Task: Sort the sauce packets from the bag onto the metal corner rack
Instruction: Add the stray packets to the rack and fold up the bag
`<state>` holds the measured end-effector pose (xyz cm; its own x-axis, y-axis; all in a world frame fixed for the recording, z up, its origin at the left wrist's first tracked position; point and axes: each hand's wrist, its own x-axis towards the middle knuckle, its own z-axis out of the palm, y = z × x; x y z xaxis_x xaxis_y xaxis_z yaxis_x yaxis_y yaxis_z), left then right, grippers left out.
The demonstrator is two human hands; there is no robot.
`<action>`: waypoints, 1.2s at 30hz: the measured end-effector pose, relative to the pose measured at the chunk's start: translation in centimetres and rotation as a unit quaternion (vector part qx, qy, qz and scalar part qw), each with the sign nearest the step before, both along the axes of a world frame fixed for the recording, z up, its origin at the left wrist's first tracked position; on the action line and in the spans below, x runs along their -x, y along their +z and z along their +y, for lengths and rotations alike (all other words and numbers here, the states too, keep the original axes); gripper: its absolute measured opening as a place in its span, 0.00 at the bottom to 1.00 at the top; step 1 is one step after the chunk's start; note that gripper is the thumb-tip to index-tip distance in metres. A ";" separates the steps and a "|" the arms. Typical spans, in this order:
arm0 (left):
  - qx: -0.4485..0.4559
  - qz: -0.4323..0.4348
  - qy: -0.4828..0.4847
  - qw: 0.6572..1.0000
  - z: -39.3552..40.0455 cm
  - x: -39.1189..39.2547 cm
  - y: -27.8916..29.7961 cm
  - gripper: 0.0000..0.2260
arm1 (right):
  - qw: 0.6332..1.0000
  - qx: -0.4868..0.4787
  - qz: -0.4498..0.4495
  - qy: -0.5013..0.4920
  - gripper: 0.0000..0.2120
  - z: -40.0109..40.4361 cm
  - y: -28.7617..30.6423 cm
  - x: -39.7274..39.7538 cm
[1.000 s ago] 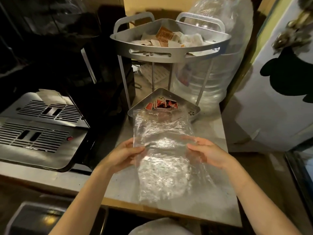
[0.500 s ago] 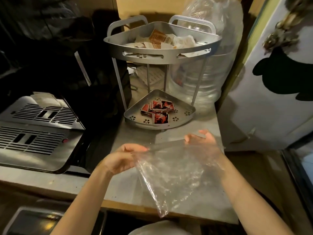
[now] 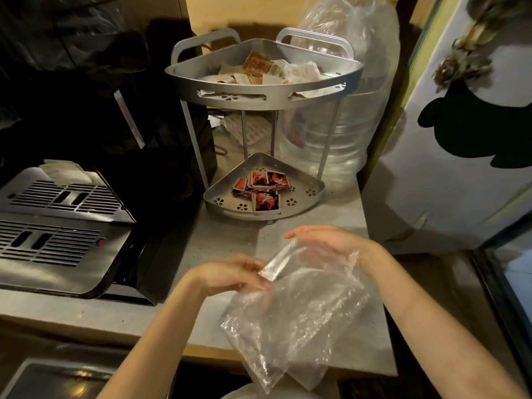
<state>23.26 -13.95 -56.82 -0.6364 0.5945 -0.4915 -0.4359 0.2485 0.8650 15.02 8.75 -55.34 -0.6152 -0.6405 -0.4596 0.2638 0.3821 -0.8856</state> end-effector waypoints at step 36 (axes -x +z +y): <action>0.040 0.094 0.512 0.853 0.2 -5.6 -2.3 0.15 | 0.959 0.113 -0.208 -0.157 0.12 -4.5 -4.7 -2.9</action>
<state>28.83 -13.77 -59.16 -0.8732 -0.3518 -0.3372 -0.3159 -0.1180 0.9414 17.97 4.26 -60.06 -0.5865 -0.5666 -0.5789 0.6834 0.0375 -0.7291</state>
